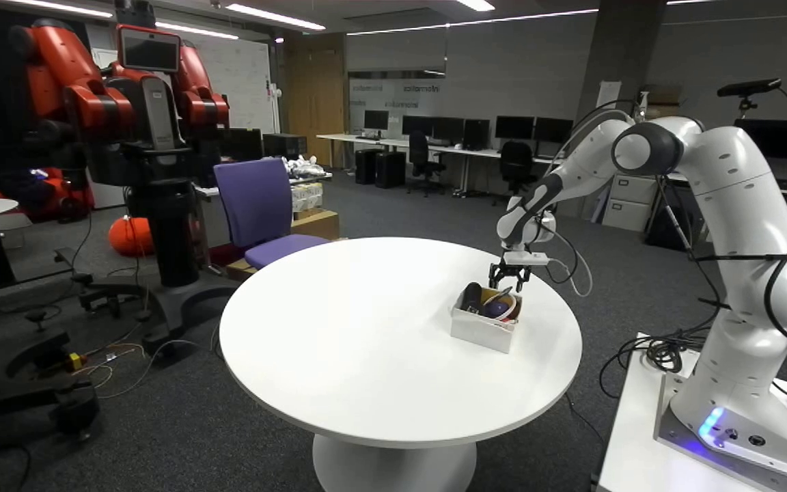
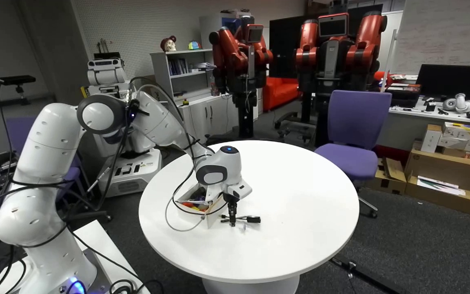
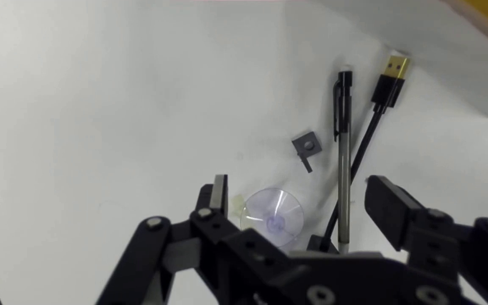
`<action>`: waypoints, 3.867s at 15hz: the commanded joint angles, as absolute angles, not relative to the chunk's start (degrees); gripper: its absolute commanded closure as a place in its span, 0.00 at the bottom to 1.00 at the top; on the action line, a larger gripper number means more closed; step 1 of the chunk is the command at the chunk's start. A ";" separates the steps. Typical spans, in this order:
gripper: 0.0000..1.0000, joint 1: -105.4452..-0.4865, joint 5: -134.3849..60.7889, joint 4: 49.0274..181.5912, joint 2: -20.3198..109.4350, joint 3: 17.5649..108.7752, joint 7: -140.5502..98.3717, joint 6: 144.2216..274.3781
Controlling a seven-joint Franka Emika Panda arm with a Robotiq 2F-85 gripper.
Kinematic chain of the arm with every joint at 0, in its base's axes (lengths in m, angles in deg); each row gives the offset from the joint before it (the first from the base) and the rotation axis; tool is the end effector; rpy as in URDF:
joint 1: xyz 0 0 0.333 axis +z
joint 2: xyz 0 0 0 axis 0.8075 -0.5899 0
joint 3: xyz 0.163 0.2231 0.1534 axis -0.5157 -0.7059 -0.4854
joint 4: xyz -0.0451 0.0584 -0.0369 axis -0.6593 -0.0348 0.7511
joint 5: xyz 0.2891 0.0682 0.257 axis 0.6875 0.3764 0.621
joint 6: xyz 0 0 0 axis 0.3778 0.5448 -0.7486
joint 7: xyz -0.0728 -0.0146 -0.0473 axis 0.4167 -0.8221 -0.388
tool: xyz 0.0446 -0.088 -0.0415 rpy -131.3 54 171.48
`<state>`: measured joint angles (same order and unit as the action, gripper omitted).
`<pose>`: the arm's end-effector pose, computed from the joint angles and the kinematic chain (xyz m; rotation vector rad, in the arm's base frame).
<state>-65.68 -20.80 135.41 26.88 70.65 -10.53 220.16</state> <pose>0.5629 -0.2421 0.1709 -2.8617 1.2539 0.0007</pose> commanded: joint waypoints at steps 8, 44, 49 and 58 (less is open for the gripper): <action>0.81 -63.43 -24.46 131.53 22.51 72.69 -6.68 219.83; 1.00 -59.20 -28.13 137.51 24.44 74.58 -6.60 225.86; 0.99 -60.85 -26.99 143.22 32.96 73.35 -10.15 225.82; 0.99 -55.25 -29.85 160.08 50.18 71.44 -7.59 237.86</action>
<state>-57.14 -27.49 152.04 43.99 72.57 -8.63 231.65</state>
